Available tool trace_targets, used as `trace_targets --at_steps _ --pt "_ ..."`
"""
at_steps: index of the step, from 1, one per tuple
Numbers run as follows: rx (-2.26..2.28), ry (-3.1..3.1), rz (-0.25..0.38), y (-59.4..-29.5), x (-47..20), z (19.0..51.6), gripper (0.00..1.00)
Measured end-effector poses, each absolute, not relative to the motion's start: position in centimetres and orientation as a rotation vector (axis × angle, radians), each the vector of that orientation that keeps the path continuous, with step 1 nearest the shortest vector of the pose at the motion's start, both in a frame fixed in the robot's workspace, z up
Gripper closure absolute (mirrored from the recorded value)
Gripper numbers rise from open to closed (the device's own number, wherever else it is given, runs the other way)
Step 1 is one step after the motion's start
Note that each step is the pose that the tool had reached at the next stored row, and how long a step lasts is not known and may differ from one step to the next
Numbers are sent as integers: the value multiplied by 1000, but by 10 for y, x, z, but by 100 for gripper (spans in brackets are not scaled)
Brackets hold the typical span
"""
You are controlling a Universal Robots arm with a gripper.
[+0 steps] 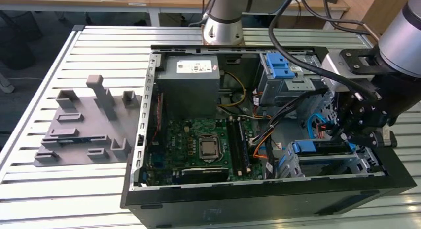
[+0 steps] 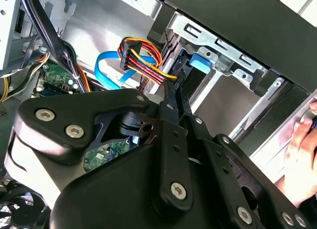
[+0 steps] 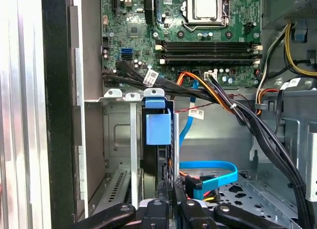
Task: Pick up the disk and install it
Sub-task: 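Insert the first disk wire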
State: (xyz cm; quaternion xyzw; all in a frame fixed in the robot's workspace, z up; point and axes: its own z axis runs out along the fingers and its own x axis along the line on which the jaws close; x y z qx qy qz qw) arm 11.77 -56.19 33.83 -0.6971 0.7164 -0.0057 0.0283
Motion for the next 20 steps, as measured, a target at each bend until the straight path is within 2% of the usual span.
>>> trace_targets --at_steps 20 --pt "-2147 2216 -18 -562 118 334 84"
